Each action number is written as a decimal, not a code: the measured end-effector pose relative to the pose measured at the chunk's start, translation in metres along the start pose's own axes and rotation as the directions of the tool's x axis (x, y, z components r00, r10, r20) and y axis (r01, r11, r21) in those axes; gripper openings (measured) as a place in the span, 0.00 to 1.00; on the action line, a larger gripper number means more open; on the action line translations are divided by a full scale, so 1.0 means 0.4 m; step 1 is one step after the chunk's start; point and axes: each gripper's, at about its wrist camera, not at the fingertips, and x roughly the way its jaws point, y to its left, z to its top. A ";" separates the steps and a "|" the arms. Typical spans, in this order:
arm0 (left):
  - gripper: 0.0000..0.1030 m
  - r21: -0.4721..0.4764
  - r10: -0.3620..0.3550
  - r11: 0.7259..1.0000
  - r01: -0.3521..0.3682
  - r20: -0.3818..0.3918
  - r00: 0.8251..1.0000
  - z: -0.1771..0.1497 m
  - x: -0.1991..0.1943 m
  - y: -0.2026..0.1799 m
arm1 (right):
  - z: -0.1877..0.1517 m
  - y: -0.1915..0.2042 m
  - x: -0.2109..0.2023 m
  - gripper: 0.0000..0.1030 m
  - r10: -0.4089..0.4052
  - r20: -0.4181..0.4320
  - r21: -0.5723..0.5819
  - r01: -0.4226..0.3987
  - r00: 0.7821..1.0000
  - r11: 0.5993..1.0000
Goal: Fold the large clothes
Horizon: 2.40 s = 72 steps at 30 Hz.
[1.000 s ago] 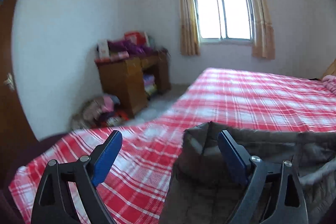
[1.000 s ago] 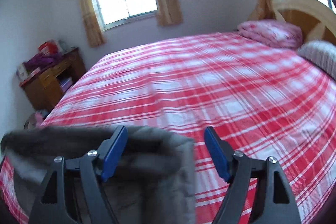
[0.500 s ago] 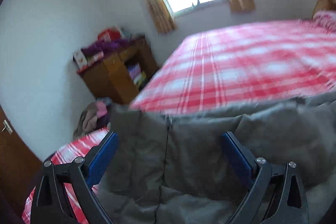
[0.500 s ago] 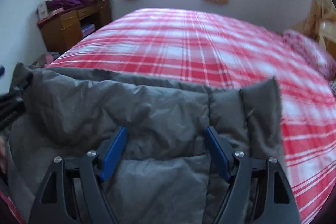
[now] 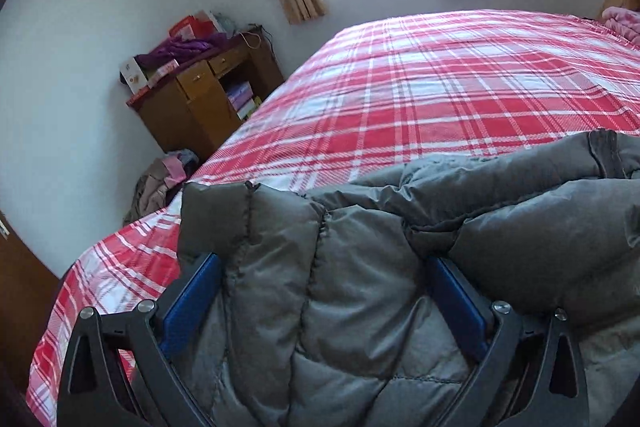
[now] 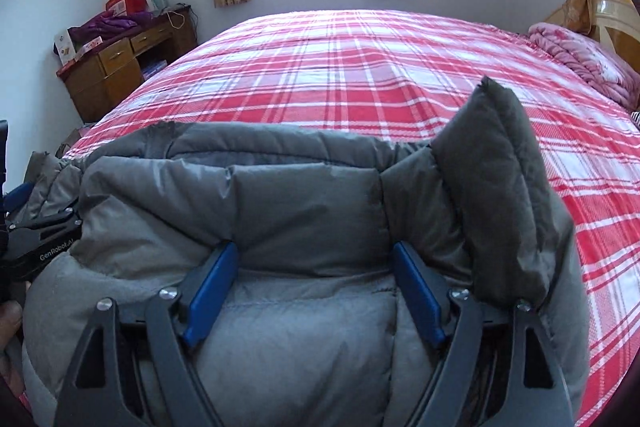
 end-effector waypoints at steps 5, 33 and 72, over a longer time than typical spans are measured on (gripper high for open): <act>0.99 0.013 -0.006 1.000 0.006 -0.022 1.000 -0.001 0.015 -0.013 | -0.001 -0.002 0.004 0.80 -0.014 -0.022 0.009 0.014 1.000 1.000; 0.99 0.057 0.013 0.998 -0.009 -0.070 0.997 0.000 0.045 -0.034 | 0.000 0.012 0.039 0.82 -0.108 -0.089 -0.036 0.105 0.990 0.994; 0.99 -0.080 0.012 0.997 -0.016 -0.046 0.999 -0.097 -0.056 0.079 | -0.068 0.202 -0.040 0.88 -0.134 0.004 -0.119 0.133 0.991 0.984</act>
